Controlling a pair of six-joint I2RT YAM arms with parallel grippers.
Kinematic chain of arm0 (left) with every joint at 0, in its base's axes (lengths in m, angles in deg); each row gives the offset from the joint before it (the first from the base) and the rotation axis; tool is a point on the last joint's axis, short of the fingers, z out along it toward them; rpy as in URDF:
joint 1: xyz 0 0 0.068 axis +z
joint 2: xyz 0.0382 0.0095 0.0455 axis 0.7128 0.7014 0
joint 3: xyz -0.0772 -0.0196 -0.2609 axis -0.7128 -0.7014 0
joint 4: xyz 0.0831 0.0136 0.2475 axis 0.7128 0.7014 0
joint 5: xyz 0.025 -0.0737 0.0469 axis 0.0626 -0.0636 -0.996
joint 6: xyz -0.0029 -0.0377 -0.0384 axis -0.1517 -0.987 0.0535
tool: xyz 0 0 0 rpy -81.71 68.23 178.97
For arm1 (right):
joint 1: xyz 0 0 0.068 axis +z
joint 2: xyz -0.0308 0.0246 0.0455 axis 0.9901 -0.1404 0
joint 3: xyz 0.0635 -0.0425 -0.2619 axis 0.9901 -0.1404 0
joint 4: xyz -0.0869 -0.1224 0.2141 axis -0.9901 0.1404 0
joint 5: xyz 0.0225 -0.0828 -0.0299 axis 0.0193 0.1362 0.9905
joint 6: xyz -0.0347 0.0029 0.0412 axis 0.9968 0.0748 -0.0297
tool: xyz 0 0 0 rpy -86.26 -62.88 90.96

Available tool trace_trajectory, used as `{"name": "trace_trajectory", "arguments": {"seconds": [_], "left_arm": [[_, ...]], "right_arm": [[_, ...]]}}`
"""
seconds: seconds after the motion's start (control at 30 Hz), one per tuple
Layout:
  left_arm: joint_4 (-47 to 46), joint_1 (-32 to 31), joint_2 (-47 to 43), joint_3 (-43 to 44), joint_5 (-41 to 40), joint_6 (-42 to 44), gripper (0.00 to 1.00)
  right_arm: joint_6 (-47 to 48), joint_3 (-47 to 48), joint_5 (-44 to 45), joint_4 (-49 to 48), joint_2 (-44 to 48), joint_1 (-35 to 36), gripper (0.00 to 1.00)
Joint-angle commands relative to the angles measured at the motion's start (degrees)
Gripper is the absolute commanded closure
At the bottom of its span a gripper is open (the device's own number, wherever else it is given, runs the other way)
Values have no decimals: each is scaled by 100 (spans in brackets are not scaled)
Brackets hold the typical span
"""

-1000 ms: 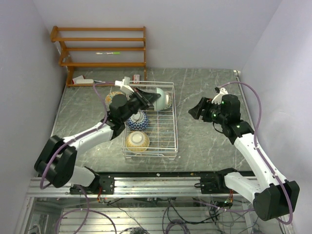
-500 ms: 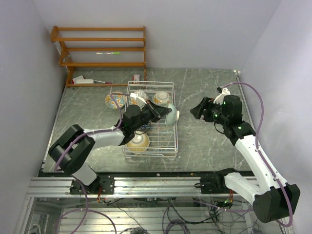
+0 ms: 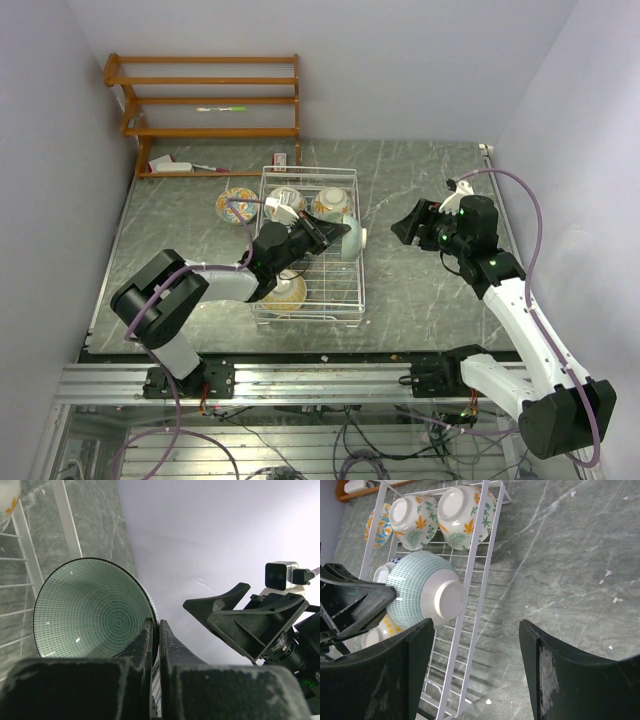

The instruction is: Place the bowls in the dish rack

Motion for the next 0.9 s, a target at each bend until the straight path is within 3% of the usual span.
{"name": "trace_trajectory", "arguments": {"seconds": [0.0, 0.3, 0.6, 0.87], "left_arm": [[-58, -43, 105, -183, -396, 219, 93], [-399, -49, 481, -332, -394, 35, 93], [-293, -42, 524, -346, -408, 66, 76], [12, -37, 264, -513, -544, 216, 71]], "right_arm": [[66, 30, 40, 27, 58, -56, 32], [44, 1, 16, -19, 19, -65, 32], [62, 20, 26, 13, 14, -70, 32], [53, 12, -5, -20, 12, -74, 32]]}}
